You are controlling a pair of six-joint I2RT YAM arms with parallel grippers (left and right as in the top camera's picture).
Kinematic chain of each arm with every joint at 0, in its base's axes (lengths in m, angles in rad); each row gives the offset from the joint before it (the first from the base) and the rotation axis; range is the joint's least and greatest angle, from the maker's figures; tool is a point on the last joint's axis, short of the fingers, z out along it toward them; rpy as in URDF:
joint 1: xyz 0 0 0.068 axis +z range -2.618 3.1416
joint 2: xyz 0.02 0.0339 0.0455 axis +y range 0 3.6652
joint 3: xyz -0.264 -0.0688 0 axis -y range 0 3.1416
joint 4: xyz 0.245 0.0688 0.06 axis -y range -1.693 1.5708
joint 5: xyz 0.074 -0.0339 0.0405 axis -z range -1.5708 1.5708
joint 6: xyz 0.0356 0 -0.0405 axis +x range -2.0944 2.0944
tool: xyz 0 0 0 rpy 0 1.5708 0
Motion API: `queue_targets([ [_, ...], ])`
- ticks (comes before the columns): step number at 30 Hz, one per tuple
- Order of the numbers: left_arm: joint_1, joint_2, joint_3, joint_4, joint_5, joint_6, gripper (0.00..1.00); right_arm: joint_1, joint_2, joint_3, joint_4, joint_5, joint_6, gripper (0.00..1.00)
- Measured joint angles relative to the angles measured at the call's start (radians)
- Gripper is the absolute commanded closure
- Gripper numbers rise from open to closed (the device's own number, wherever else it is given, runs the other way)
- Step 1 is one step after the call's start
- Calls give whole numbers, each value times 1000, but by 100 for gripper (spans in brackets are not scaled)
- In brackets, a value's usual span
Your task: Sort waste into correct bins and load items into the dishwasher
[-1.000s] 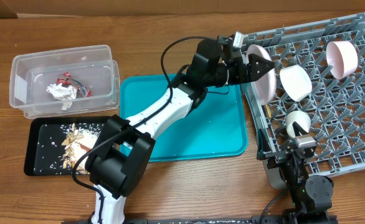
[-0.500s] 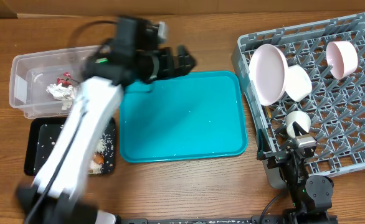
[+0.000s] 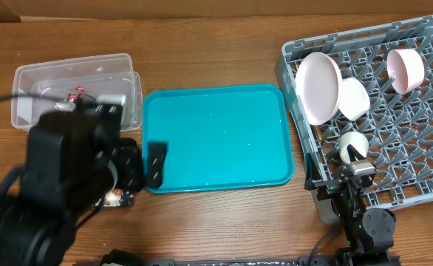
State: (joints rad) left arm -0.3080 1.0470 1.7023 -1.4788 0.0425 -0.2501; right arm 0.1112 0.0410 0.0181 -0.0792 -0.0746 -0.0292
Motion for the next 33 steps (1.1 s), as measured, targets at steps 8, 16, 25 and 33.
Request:
queue_targets([
  [8, 0, -189, 0, -108, -154, -8, 0, 0, 0, 0, -1, 0, 0, 0],
  [16, 12, -349, -146, 179, -240, 158, 0, 0, 0, 0, 0, 0, 0, 0],
  [25, 164, -542, -638, 661, -46, 481, 0, 0, 0, 0, 0, 0, 0, 0],
  [33, 217, -737, -1117, 967, 98, 543, 0, 0, 0, 0, -1, 0, 0, 0],
])
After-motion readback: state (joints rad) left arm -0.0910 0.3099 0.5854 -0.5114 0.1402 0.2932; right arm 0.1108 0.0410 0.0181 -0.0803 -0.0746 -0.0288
